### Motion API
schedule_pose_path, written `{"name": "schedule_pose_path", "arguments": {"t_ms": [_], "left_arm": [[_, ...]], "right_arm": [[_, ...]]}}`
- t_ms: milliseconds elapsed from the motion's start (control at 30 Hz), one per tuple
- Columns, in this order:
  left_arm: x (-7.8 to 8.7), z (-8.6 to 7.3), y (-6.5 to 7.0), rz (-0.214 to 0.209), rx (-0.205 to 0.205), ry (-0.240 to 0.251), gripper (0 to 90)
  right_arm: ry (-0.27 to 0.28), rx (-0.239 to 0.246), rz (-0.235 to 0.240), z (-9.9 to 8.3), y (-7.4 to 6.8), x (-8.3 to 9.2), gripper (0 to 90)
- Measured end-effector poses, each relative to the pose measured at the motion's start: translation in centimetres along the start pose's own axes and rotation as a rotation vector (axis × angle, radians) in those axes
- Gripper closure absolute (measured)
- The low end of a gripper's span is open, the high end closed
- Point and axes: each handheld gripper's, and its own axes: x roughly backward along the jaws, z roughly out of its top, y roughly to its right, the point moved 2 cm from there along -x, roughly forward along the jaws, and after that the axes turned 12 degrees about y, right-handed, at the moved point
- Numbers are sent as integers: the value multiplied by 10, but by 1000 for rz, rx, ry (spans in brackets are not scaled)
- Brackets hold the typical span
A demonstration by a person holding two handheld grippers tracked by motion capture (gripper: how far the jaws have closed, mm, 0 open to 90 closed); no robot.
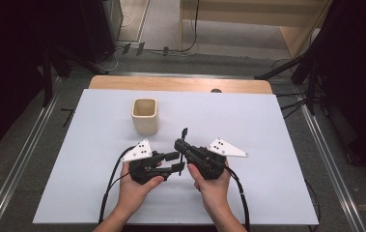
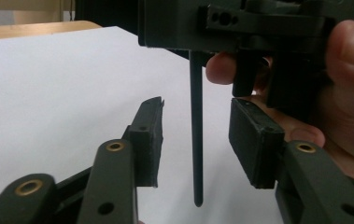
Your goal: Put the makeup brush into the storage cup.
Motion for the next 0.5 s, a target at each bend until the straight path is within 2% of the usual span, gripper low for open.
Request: {"name": "schedule_pose_path", "arguments": {"t_ms": [200,333,500], "left_arm": [[-1,1,2,-19,8,2,645],[-1,3,6,-23,-3,-1,689],[-1,3,6,-11,-6,-6,794]], "right_arm": [[-10,44,36,0,-9,-3,867],[-13,63,49,-1,-13,-4,866],[-23,69,50,-2,-15,-5,866]]}}
